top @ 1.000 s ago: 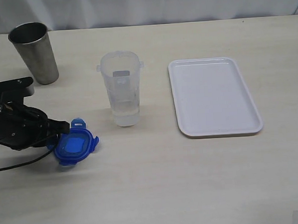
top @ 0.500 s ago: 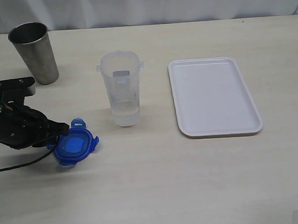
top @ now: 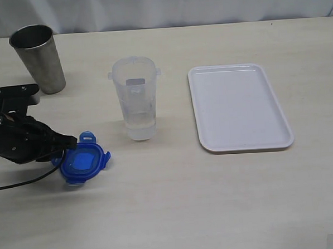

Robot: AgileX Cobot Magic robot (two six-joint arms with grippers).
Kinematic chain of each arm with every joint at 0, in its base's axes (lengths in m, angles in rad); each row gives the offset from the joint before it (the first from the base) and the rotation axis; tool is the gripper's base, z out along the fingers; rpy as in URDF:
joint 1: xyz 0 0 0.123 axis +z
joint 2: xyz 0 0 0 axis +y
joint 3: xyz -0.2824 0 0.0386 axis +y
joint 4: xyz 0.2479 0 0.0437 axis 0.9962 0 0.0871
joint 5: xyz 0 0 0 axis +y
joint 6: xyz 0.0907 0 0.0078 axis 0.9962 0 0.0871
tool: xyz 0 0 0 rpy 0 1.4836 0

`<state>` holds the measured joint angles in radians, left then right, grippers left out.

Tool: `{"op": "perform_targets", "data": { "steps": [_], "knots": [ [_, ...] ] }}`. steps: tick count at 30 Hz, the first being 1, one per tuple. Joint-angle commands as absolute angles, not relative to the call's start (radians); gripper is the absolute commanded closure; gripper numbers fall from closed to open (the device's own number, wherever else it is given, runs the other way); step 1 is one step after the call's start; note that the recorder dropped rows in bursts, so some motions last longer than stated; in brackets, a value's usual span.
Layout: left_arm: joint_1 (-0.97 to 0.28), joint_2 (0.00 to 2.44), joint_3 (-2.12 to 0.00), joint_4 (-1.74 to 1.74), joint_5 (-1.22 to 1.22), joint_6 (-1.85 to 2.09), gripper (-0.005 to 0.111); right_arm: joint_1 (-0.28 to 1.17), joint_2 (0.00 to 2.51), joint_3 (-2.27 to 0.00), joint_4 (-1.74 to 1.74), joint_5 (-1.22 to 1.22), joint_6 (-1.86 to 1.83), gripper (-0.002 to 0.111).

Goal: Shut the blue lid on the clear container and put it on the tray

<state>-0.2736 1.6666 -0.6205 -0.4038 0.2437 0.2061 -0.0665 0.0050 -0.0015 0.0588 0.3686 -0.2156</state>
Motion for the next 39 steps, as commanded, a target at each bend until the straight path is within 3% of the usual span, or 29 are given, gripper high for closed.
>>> {"op": "perform_targets", "data": {
  "steps": [1, 39],
  "knots": [
    [-0.279, 1.669, -0.619, -0.404, 0.254, 0.210, 0.077, -0.072, 0.000, 0.000, 0.067, 0.365, -0.217, 0.104],
    [-0.309, 1.669, -0.584, -0.449, 0.184, 0.233, 0.077, -0.072, 0.000, 0.000, 0.067, 0.365, -0.217, 0.104]
  ]
}}
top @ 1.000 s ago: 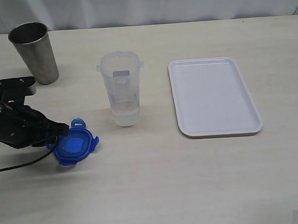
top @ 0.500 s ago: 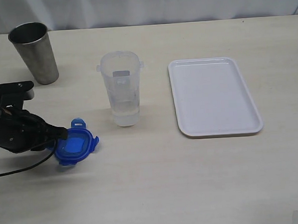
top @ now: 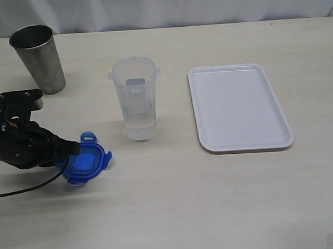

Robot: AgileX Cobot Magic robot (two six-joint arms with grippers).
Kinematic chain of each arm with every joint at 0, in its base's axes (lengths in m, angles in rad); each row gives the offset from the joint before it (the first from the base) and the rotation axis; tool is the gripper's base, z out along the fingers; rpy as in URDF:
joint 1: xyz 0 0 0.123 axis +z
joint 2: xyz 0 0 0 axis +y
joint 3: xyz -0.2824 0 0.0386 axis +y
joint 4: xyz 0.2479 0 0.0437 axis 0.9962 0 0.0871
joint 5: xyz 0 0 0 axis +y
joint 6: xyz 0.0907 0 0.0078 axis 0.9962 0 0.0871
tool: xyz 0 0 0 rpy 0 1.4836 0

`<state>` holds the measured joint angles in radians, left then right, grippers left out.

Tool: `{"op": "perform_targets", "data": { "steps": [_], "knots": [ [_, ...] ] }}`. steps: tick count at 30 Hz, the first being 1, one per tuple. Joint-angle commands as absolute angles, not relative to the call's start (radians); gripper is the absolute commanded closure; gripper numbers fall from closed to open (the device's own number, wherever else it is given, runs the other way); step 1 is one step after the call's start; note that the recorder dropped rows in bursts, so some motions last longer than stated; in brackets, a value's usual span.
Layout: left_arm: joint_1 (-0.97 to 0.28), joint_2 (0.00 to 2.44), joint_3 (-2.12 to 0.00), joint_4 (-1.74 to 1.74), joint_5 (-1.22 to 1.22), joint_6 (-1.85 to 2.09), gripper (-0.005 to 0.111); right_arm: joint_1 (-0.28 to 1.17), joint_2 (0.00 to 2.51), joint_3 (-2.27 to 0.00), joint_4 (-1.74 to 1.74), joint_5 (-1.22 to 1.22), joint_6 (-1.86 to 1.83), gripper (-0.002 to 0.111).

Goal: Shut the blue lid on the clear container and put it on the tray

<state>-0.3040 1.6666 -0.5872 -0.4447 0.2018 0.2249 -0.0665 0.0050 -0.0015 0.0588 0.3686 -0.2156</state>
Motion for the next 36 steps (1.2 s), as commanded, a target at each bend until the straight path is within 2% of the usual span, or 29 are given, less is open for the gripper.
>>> {"op": "perform_targets", "data": {
  "steps": [1, 36],
  "knots": [
    [-0.309, 1.669, -0.584, -0.449, 0.184, 0.233, 0.077, -0.072, 0.000, 0.000, 0.067, 0.365, -0.217, 0.104],
    [-0.326, 1.670, -0.542, -0.456, 0.117, 0.235, 0.077, -0.072, 0.000, 0.000, 0.067, 0.365, -0.217, 0.104]
  ]
}}
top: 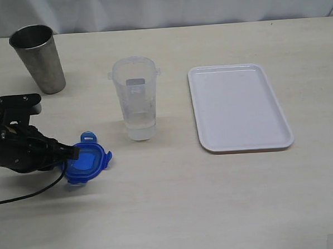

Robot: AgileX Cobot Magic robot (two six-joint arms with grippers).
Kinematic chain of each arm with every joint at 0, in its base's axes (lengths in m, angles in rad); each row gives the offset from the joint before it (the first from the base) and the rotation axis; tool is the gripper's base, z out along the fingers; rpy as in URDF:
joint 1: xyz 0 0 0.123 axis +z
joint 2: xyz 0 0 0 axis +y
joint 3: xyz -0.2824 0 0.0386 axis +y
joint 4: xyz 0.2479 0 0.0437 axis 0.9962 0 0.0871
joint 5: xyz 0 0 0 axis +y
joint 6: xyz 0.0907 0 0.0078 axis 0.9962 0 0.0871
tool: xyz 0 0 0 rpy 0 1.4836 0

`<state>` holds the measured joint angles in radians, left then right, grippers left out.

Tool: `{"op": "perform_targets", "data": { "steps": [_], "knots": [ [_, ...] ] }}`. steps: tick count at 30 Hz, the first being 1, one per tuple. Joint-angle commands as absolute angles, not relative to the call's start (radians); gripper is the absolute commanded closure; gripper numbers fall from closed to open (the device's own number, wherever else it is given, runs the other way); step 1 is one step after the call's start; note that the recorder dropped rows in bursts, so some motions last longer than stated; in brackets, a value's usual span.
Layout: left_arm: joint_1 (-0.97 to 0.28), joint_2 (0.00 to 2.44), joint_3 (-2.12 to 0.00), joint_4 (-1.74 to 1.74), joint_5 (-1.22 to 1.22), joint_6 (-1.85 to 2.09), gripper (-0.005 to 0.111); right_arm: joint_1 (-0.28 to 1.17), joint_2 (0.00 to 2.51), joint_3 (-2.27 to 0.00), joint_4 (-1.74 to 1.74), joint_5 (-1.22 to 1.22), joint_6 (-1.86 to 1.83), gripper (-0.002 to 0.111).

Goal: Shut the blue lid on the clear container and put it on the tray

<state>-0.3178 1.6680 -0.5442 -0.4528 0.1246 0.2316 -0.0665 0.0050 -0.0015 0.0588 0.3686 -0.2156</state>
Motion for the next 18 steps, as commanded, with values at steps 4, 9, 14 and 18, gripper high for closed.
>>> {"op": "perform_targets", "data": {
  "steps": [4, 9, 14, 18],
  "knots": [
    [-0.326, 1.670, -0.542, -0.456, 0.117, 0.235, 0.077, -0.072, 0.000, 0.000, 0.067, 0.365, -0.217, 0.104],
    [-0.326, 1.670, -0.542, -0.456, 0.117, 0.235, 0.078, -0.072, 0.000, 0.000, 0.067, 0.365, -0.217, 0.104],
    [-0.326, 1.670, -0.542, -0.456, 0.117, 0.235, 0.094, -0.072, 0.000, 0.000, 0.067, 0.365, -0.217, 0.104],
    [-0.326, 1.670, -0.542, -0.452, 0.113, 0.238, 0.107, -0.072, 0.000, 0.000, 0.067, 0.365, -0.217, 0.104]
  ]
}}
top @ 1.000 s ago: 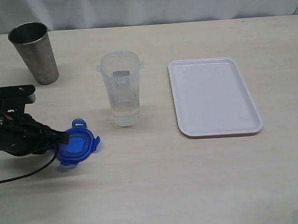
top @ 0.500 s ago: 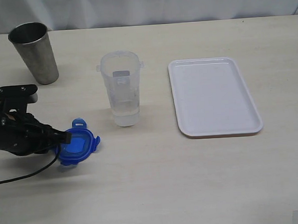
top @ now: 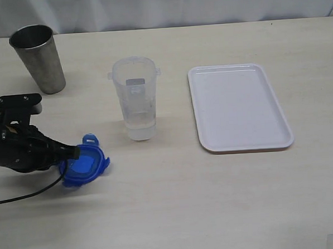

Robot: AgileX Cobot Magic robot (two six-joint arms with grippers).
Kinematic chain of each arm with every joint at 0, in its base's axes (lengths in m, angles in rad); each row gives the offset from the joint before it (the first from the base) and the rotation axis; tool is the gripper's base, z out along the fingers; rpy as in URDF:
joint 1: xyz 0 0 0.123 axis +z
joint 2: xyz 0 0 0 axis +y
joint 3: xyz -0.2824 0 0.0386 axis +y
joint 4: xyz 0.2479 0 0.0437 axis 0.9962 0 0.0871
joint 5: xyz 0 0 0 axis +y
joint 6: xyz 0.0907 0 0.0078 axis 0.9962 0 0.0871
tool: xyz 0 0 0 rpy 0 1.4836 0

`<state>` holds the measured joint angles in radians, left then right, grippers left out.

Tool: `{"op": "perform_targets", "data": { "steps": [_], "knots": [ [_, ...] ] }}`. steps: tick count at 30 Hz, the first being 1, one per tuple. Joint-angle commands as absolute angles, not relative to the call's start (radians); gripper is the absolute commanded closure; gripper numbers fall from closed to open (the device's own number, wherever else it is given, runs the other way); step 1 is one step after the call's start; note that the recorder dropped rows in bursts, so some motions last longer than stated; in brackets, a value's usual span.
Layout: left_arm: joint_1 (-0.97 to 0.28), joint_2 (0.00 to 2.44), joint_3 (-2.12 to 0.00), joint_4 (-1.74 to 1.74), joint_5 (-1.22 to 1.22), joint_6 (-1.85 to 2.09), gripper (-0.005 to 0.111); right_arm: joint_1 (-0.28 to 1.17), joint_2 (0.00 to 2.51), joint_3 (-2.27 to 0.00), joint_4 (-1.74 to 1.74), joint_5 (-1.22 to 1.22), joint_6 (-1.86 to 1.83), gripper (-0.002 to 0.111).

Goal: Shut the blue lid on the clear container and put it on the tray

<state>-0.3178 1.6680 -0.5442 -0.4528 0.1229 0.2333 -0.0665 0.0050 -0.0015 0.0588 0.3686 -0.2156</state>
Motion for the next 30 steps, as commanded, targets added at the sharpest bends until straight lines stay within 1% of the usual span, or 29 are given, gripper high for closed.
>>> {"op": "perform_targets", "data": {
  "steps": [1, 10, 15, 26, 30],
  "knots": [
    [-0.326, 1.670, -0.542, -0.447, 0.113, 0.238, 0.107, -0.072, 0.000, 0.000, 0.067, 0.365, -0.217, 0.104],
    [-0.326, 1.664, -0.542, -0.394, 0.113, 0.238, 0.107, -0.072, 0.000, 0.000, 0.067, 0.365, -0.217, 0.104],
    [-0.326, 1.618, -0.542, -0.348, 0.102, 0.240, 0.107, -0.072, 0.000, 0.000, 0.067, 0.365, -0.217, 0.104],
    [-0.326, 1.330, -0.542, -0.217, 0.071, 0.242, 0.107, -0.072, 0.000, 0.000, 0.067, 0.365, -0.217, 0.104],
    [-0.326, 1.233, -0.566, -0.217, 0.098, 0.350, 0.107, -0.072, 0.000, 0.000, 0.067, 0.365, -0.217, 0.104]
  ]
}}
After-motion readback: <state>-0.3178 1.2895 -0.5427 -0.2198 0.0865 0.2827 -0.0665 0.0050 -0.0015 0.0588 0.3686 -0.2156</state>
